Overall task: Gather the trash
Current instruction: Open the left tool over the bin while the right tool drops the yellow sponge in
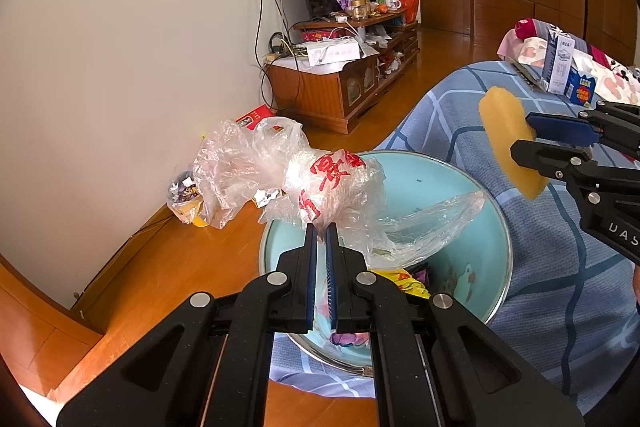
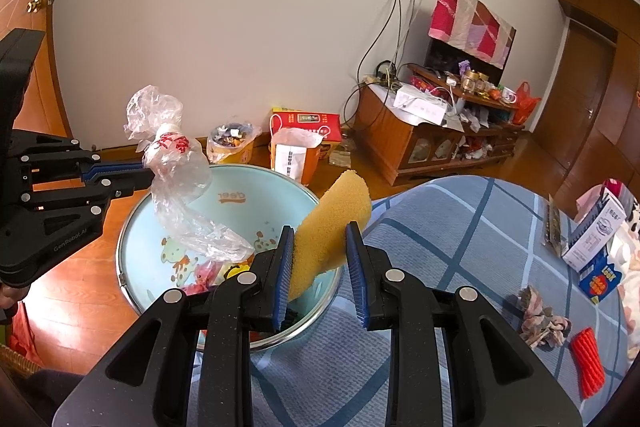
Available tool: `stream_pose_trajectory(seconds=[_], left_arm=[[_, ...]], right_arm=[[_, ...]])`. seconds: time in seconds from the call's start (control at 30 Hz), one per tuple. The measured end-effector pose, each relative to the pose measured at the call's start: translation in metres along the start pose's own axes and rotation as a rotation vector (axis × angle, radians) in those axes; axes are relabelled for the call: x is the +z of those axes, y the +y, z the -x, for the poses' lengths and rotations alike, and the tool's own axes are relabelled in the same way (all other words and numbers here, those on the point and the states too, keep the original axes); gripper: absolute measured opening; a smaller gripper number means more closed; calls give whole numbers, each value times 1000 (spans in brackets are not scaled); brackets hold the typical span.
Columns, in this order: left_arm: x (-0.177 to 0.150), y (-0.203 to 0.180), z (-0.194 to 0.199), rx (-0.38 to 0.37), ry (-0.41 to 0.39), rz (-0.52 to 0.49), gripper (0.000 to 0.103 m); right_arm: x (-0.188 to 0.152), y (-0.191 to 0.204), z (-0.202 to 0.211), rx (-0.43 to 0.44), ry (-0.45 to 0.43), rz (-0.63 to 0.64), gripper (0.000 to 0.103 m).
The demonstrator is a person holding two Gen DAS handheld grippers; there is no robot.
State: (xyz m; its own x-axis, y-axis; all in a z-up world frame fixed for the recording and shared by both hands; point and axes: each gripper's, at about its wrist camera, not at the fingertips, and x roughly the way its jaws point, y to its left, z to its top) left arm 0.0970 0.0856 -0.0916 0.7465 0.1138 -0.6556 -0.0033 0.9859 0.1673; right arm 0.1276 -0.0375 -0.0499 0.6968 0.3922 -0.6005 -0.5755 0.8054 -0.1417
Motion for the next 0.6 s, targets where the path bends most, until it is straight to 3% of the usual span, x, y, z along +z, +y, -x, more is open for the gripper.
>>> stream_pose_trajectory(seconds=[0.6], left_arm=[[0, 2, 4, -5, -2, 9, 5]], right_arm=[[1, 8, -3, 14, 5, 14, 27]])
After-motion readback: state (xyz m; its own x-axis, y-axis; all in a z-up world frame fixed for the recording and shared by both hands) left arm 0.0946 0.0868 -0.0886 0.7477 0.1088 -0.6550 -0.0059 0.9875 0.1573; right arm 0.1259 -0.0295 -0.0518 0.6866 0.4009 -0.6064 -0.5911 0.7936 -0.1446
